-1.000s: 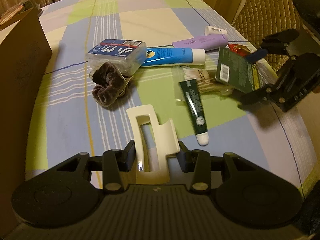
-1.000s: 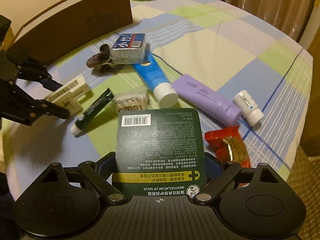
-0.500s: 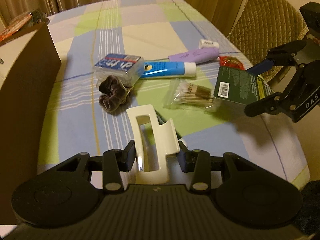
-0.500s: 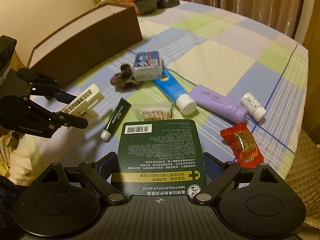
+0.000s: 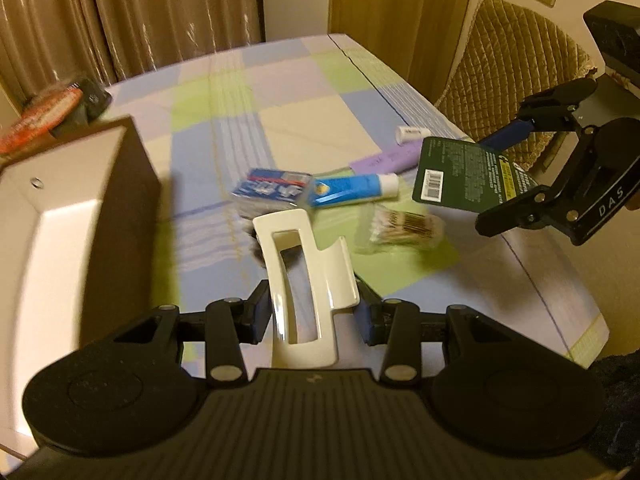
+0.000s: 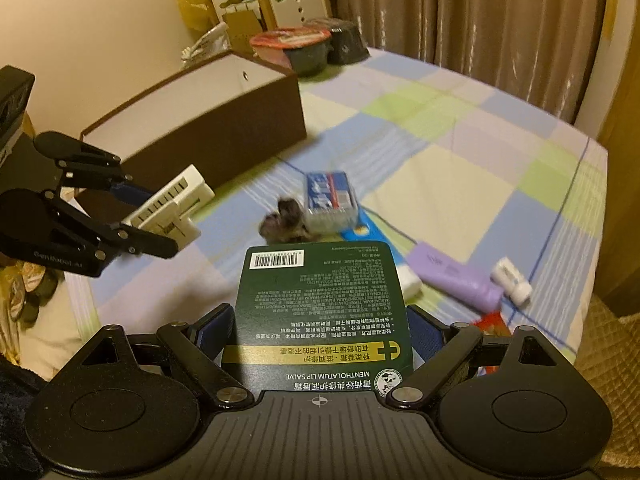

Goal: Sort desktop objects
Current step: 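Carry the hair clip and green card over the brown box with both tools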

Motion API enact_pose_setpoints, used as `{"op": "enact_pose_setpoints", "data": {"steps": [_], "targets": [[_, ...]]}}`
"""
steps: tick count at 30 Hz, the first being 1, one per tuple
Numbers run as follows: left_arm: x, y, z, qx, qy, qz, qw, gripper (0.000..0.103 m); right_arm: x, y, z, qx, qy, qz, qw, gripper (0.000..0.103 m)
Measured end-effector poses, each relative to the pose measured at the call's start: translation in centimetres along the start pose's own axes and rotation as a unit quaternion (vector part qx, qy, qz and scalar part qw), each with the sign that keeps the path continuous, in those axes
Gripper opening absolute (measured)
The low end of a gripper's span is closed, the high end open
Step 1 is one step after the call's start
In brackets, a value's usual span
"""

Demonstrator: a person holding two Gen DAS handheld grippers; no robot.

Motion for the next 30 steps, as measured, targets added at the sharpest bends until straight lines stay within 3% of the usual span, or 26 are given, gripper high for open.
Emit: {"op": "enact_pose_setpoints", "data": {"steps": [14,23,30], "targets": [[1.1,6.5,-10.4,0.041,-0.01,0.036,0.9984,0.037,9.0,-3.7,-8.7,0.028,0.05,0.05,0.997,0.09],[0.3,9.3,-17.9,0.085,-0.002,0.036,0.9957,0.037,16.0,-8.6,-15.7,0.073,0.098,0.08,0.989,0.09],[-0.7,10.2,-22.8,0.108,0.005,0.026,0.9938,0.037,19.6,-13.1,-19.2,0.096,0.11,0.087,0.986,0.09]]}}
Point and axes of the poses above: each gripper's, at about its wrist camera, not at the fingertips, and y roughly against the way its jaws point, z to its right, x to its top, the point moved 10 cm from there along -y, roughly the way its jaws point, and after that the axes turned 11 degrees about z, right-handed, at the moved point
